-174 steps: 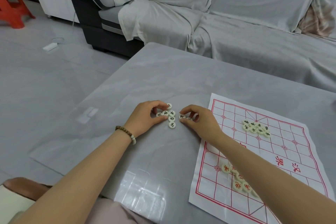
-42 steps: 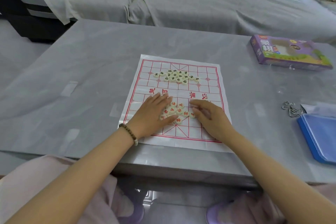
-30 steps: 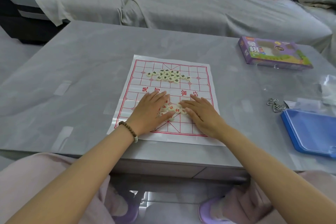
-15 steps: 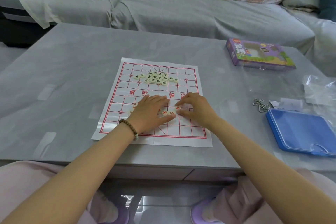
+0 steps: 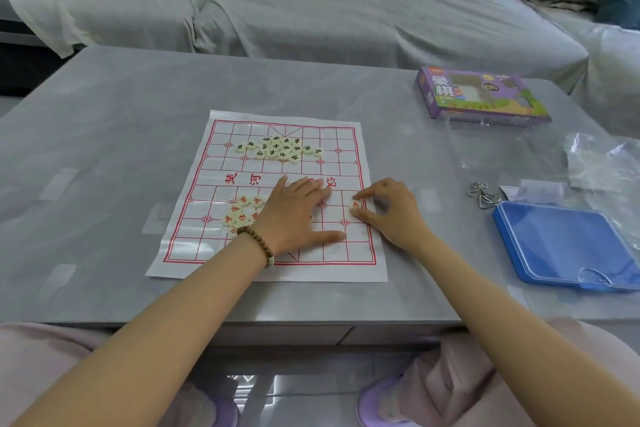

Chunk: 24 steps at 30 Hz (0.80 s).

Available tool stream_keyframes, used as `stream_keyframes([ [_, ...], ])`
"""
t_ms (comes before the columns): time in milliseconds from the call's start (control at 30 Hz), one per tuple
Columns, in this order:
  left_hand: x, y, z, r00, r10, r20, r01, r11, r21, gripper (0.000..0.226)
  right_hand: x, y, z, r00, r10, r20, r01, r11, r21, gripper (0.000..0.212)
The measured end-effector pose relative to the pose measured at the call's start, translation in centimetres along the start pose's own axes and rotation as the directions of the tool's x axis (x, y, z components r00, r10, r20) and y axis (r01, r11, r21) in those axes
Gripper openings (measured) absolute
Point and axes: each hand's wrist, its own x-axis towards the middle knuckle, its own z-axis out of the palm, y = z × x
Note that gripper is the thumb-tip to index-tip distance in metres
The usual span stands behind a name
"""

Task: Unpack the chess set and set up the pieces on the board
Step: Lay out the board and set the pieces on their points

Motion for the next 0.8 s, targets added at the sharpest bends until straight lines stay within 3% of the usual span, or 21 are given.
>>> stream_keyframes([
  [300,0.1,-0.1,0.2,1.000,-0.004,0.024,0.004,1.000,-0.031,0.094,-0.5,1.1,-0.8,0.999,0.043,-0.031,-0.040,0.994,0.097,0.021],
  [533,0.1,-0.4,0.1,1.000,0.015,0.010,-0.015,1.000,-0.009,0.093,-0.4,1.0,-0.6,0.998,0.049,-0.036,-0.047,0.996,0.075,0.023],
  [800,-2.6,-6.0,-1.4,0.990,-0.056,-0.133,0.043,0.994,-0.105,0.105,-0.5,0.4,-0.6,0.997,0.067,-0.046,-0.061,0.991,0.117,0.024],
])
